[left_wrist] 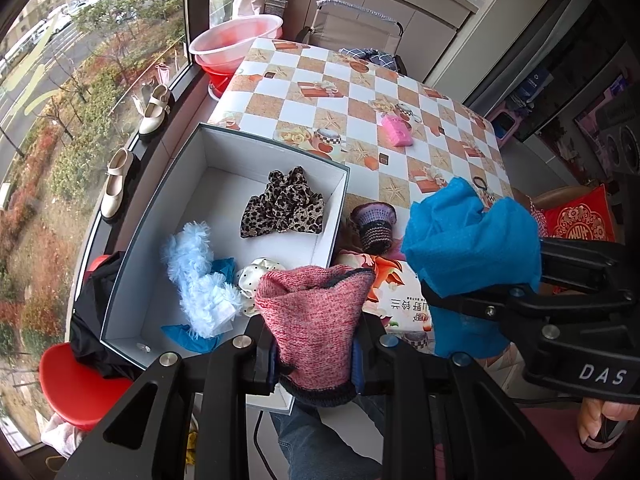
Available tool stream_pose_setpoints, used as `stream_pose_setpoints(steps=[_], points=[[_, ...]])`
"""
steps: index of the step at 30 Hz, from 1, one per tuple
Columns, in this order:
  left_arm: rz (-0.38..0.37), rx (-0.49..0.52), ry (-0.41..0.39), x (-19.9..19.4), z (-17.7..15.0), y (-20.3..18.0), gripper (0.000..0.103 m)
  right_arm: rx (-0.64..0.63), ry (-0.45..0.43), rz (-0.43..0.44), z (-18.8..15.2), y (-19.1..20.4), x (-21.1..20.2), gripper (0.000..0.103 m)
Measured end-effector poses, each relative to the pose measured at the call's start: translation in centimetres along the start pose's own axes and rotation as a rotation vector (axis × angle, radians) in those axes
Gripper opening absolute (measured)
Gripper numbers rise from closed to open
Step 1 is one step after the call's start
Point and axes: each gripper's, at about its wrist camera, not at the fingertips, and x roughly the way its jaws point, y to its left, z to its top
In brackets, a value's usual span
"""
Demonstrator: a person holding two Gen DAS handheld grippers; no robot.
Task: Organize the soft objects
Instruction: 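Carry the pink sock and blue cloth over the white box with both tools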
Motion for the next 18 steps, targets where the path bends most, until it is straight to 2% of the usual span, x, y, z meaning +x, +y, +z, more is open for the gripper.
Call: stream_pose_setpoints(steps=[18], points=[[0.000,-0.003,0.001,0.04,0.09,-0.01,0.029,0.010,0.000,0.002,-0.33,-0.55,-0.30,0.030]])
